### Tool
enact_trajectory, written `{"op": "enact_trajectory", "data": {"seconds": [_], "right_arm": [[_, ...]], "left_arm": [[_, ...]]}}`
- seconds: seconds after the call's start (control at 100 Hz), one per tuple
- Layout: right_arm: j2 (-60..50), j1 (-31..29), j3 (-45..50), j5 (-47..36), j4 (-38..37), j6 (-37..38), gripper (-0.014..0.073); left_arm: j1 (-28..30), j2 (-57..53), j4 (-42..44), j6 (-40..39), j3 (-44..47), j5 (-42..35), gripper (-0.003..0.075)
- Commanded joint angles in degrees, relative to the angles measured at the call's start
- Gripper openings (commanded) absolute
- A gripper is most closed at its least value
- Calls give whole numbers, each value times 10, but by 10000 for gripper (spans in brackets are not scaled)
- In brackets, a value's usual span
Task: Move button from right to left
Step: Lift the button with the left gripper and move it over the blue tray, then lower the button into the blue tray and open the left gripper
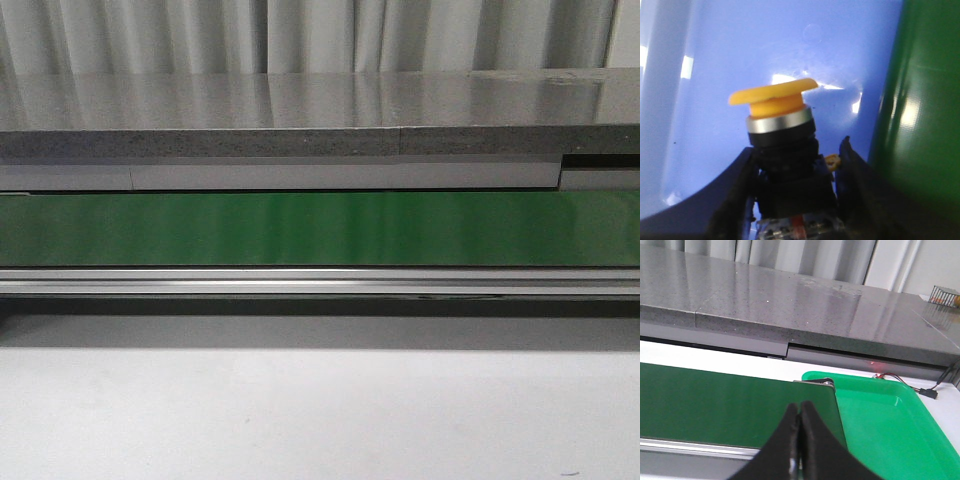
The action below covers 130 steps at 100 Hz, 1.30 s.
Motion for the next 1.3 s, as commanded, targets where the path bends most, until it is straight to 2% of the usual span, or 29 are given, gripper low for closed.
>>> {"op": "enact_trajectory", "data": {"seconds": [0.0, 0.1, 0.19, 0.29, 0.41, 0.51, 0.81, 1.05, 1.29], "right_arm": [[6, 1, -15, -48, 7, -5, -68], [6, 1, -15, -48, 7, -5, -68], [6, 1, -15, -48, 7, -5, -68], [6, 1, -15, -48, 7, -5, -68], [6, 1, -15, -48, 7, -5, -68], [6, 1, -15, -48, 7, -5, -68], [6, 1, -15, -48, 7, -5, -68], [6, 1, -15, -48, 7, -5, -68], [6, 1, -15, -48, 7, -5, -68]], "left_arm": [[2, -18, -7, 0, -13, -32, 6], [2, -10, -9, 0, -13, -33, 13], [2, -6, -9, 0, -13, -33, 72], [2, -6, -9, 0, -13, -37, 201], [2, -6, -9, 0, -13, -42, 406], [2, -6, -9, 0, -13, -43, 495], [2, -27, -22, 0, -18, -38, 501], [2, -127, -34, 0, -14, -47, 498], [2, -237, -53, 3, 31, -79, 498]]}}
